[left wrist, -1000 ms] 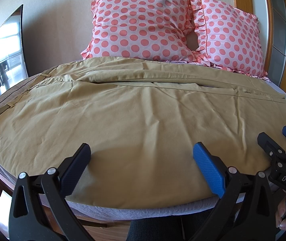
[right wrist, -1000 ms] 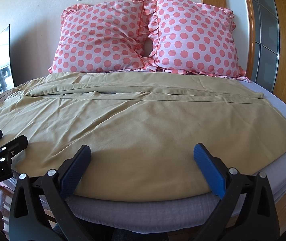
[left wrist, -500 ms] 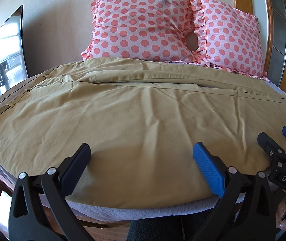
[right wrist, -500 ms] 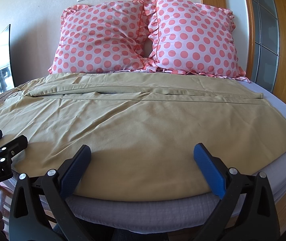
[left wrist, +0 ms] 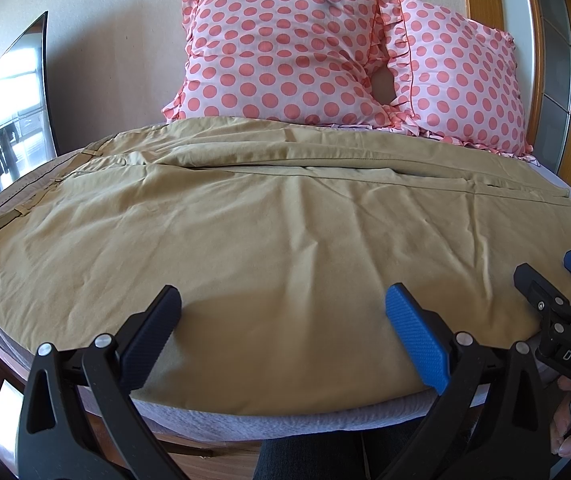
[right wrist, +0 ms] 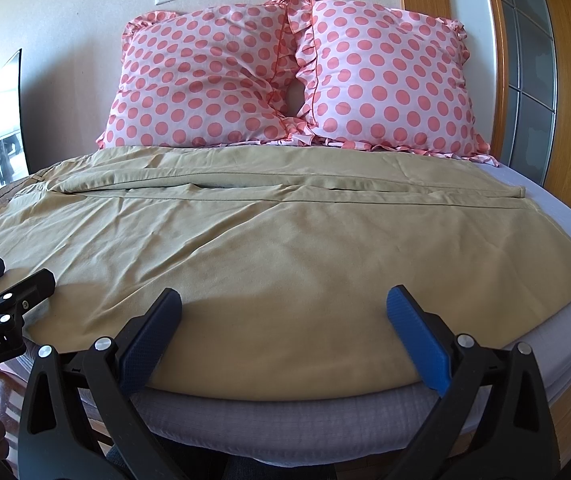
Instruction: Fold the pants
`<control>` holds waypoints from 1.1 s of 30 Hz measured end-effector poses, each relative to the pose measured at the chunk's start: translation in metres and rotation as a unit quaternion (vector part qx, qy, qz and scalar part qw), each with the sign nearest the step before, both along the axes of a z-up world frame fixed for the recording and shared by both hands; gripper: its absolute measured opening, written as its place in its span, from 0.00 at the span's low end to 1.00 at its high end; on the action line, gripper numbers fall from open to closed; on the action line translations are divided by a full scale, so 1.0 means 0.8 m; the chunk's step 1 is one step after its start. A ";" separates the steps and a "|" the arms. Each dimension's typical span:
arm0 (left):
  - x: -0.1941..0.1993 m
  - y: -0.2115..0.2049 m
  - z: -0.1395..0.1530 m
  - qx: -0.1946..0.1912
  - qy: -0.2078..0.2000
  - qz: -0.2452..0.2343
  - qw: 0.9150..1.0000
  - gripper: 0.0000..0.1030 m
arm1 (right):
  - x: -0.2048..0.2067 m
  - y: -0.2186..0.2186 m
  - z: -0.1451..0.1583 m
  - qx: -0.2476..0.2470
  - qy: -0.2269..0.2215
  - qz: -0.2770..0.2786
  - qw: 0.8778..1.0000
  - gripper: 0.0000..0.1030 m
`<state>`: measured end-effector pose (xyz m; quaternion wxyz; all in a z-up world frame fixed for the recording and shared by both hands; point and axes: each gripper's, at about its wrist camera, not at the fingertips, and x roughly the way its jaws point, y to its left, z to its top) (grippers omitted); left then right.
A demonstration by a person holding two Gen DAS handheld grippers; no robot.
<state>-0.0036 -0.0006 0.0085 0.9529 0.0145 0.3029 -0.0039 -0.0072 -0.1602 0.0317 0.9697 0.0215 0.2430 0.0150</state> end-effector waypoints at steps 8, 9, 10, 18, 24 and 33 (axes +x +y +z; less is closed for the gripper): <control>0.011 0.018 0.023 -0.010 0.009 -0.020 1.000 0.98 | 0.056 -0.079 0.068 0.012 0.028 -0.030 0.999 0.99; 0.009 0.022 0.025 -0.009 0.000 -0.017 1.000 0.98 | 0.078 -0.098 0.082 0.018 0.032 -0.050 0.998 0.99; 0.011 0.026 0.032 -0.013 -0.007 -0.016 1.000 0.98 | 0.100 -0.117 0.095 0.024 0.038 -0.068 0.997 0.99; 0.046 0.060 0.070 -0.071 -0.025 -0.016 0.997 0.98 | 0.325 -0.248 0.093 0.098 0.180 -0.218 0.954 0.74; 0.062 0.074 0.077 -0.080 -0.034 -0.015 0.996 0.98 | 0.439 -0.308 0.049 0.142 0.239 -0.311 0.909 0.68; 0.096 0.082 0.061 -0.096 -0.012 -0.014 0.995 0.98 | 0.479 -0.319 0.007 0.079 0.221 -0.341 0.910 0.57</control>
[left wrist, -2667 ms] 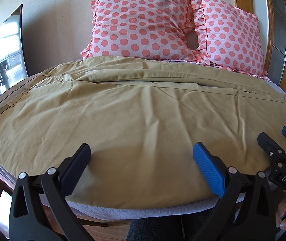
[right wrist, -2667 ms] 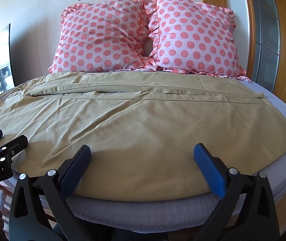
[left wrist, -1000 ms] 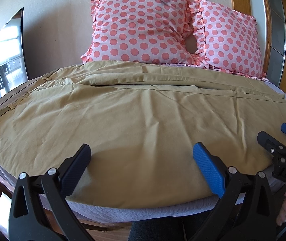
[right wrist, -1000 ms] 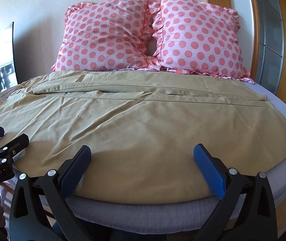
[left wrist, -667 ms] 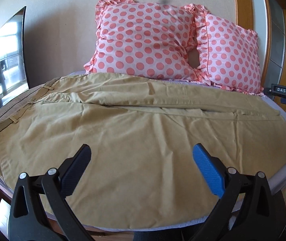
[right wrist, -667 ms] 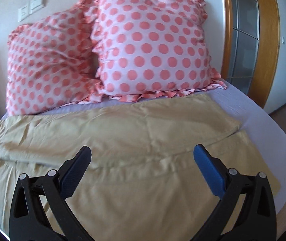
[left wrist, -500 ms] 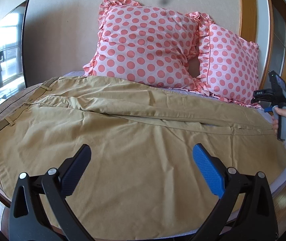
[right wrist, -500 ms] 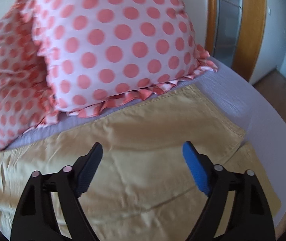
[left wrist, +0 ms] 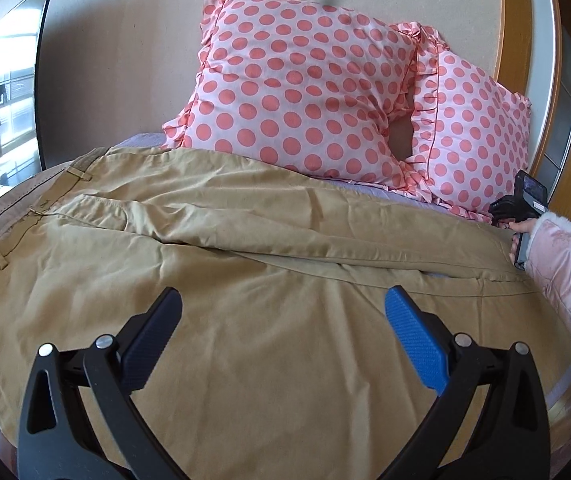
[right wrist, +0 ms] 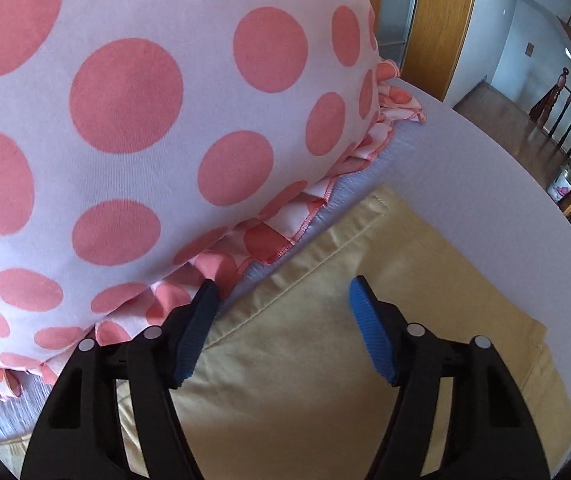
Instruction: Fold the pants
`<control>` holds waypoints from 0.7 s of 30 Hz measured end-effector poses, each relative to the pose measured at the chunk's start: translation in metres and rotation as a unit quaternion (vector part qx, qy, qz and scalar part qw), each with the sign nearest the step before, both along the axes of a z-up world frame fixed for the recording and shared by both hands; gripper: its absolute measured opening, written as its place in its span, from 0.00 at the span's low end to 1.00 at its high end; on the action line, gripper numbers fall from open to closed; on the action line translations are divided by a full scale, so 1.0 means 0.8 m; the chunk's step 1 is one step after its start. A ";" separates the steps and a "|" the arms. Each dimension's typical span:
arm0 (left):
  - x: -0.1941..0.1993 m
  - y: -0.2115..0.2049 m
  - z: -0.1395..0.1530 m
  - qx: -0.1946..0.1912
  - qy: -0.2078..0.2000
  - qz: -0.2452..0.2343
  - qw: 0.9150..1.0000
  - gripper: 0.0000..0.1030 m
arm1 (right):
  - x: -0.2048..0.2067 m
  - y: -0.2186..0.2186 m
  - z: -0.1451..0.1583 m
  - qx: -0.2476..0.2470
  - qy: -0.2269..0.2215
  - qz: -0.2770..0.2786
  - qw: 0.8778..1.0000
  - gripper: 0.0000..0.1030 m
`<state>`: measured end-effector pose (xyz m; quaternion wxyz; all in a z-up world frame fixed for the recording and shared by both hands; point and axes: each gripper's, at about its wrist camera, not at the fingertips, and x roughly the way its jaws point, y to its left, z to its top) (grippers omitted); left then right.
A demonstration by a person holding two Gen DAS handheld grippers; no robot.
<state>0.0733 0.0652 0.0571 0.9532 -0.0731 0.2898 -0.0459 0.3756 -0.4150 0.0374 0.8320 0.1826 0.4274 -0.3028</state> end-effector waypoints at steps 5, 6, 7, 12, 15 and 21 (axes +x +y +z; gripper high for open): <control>0.004 0.002 -0.009 -0.013 0.005 -0.004 1.000 0.98 | -0.043 -0.024 -0.017 0.027 -0.064 0.011 0.997 0.09; 0.003 0.003 -0.009 -0.016 0.006 -0.005 1.000 0.98 | -0.049 -0.033 -0.022 0.050 -0.081 0.011 0.995 0.07; 0.001 0.005 -0.009 -0.019 0.005 -0.005 1.000 0.98 | -0.055 -0.040 -0.023 0.074 -0.096 0.009 0.993 0.04; -0.015 0.019 -0.002 -0.030 -0.018 0.006 0.999 0.98 | -0.146 -0.071 -0.016 0.161 -0.245 0.041 0.955 0.04; -0.015 0.027 0.000 -0.037 -0.019 0.012 0.999 0.98 | -0.242 -0.071 -0.024 0.189 -0.299 0.058 0.934 0.04; 0.001 0.030 0.016 -0.074 -0.045 -0.032 0.996 0.98 | -0.343 -0.039 -0.063 0.250 -0.255 0.030 0.933 0.05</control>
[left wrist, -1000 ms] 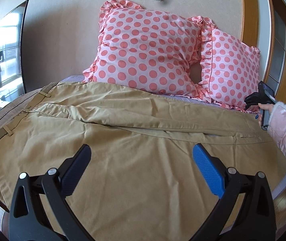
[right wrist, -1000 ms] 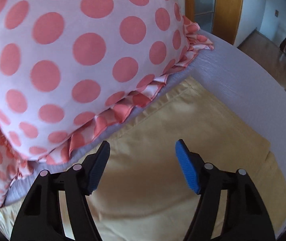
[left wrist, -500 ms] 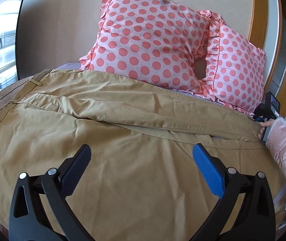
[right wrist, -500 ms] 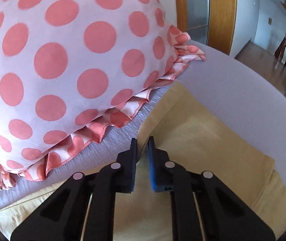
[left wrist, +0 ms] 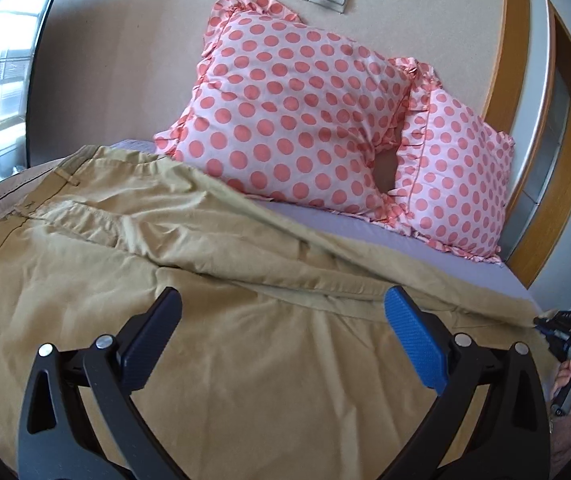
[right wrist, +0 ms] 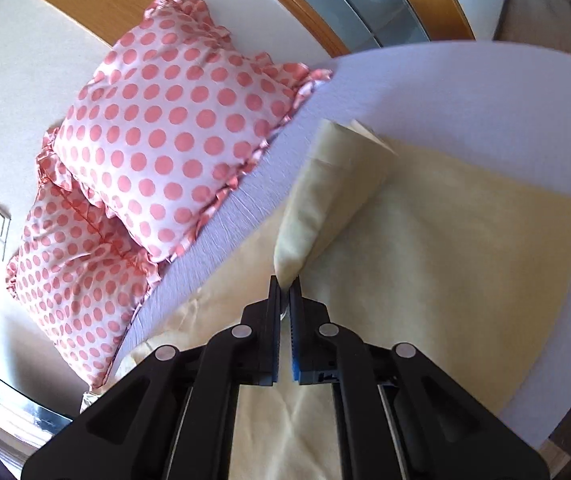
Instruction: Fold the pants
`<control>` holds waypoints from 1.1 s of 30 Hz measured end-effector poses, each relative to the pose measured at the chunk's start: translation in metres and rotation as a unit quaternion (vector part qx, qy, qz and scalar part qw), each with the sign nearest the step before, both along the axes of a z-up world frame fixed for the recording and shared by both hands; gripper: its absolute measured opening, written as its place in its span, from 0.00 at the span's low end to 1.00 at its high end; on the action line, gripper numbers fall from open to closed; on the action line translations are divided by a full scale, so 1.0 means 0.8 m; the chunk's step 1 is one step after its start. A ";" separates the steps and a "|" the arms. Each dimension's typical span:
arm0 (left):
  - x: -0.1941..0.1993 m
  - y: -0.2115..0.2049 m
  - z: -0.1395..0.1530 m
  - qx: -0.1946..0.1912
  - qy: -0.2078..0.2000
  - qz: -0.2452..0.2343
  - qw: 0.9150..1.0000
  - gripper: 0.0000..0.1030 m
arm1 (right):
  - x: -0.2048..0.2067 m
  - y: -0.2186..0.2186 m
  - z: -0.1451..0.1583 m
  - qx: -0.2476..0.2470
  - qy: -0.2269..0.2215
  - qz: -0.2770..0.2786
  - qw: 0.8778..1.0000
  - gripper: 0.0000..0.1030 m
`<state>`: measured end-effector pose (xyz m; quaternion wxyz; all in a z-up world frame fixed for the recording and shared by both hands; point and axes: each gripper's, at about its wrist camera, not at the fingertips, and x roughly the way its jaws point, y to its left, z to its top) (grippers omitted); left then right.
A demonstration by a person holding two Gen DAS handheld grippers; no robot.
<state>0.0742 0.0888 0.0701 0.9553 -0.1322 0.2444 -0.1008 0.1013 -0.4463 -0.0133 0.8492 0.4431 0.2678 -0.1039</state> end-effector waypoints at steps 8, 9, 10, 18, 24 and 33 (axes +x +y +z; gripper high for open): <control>0.016 0.007 0.023 -0.040 -0.012 -0.035 0.998 0.98 | -0.006 -0.014 -0.002 0.074 -0.010 -0.022 0.997 0.32; 0.022 0.012 0.025 -0.044 -0.003 -0.029 0.999 0.98 | -0.003 -0.016 -0.005 0.076 -0.017 -0.026 0.997 0.32; 0.031 0.019 0.025 -0.047 0.009 -0.023 0.999 0.98 | 0.003 -0.017 -0.008 0.076 -0.028 -0.027 0.996 0.29; 0.151 0.088 0.017 -0.146 0.116 0.027 0.982 0.98 | -0.040 -0.037 0.003 0.076 -0.135 -0.005 0.988 0.02; 0.239 0.101 -0.001 -0.102 0.189 0.106 0.971 0.97 | -0.058 -0.042 -0.003 0.096 -0.150 -0.007 0.984 0.02; 0.243 0.157 -0.020 -0.145 0.201 0.113 0.962 0.07 | -0.069 -0.045 0.014 0.094 -0.176 -0.002 0.980 0.02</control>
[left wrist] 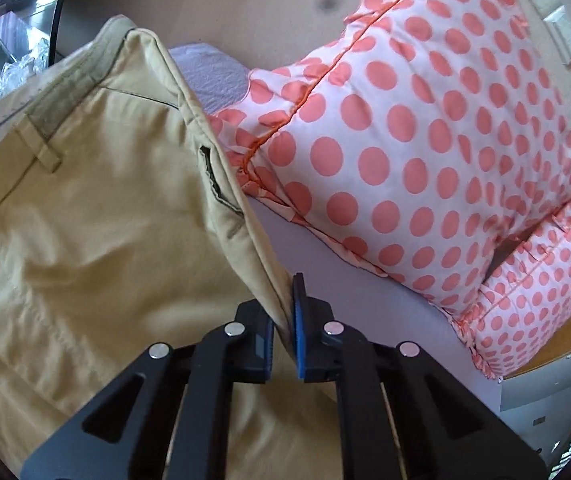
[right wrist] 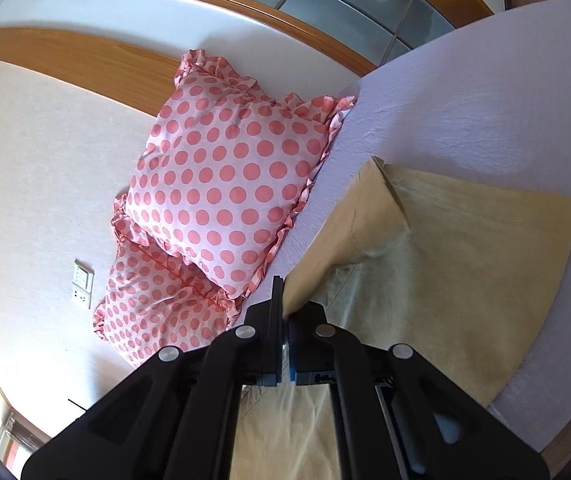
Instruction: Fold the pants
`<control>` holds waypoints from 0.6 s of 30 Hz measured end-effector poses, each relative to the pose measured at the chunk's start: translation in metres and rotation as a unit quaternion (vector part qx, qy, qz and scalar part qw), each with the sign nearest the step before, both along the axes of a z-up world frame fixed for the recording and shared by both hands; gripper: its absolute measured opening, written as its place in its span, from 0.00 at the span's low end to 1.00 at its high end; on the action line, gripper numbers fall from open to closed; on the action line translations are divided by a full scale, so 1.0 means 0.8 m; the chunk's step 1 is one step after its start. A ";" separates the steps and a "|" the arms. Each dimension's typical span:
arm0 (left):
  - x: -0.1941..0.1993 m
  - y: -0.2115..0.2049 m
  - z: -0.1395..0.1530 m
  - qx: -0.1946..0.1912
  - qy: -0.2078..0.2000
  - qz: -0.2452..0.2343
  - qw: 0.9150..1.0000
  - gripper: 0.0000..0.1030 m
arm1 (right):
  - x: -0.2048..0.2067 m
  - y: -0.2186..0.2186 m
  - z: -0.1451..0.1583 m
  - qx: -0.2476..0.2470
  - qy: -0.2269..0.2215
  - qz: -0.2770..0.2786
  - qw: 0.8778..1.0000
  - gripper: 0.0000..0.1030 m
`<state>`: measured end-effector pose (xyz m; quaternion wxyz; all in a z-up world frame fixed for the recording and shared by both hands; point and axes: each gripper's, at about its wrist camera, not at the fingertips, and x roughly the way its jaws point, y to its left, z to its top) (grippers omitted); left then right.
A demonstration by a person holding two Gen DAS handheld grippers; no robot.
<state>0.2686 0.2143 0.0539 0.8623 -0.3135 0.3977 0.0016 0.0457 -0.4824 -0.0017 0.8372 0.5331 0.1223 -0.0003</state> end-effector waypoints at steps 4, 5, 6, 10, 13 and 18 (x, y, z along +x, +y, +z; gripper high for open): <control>-0.128 0.006 0.032 0.030 -0.063 -0.018 0.997 0.08 | -0.022 -0.008 0.008 -0.017 0.002 -0.019 1.000 0.02; -0.163 0.008 0.033 0.032 -0.068 -0.017 0.997 0.08 | -0.028 -0.011 0.006 -0.018 0.006 -0.024 1.000 0.02; -0.197 0.012 0.031 0.031 -0.070 -0.015 0.997 0.09 | -0.035 -0.014 0.004 -0.019 0.011 -0.028 0.999 0.02; -0.298 0.029 -0.001 0.036 -0.053 0.002 0.998 0.14 | -0.057 -0.019 -0.014 -0.018 0.037 -0.040 0.998 0.02; -0.336 0.037 -0.019 0.034 -0.043 0.015 0.998 0.15 | -0.066 -0.019 -0.028 -0.013 0.054 -0.042 0.998 0.02; -0.365 0.024 -0.034 0.051 -0.049 0.025 0.997 0.15 | -0.079 -0.020 -0.037 -0.008 0.058 -0.046 0.997 0.02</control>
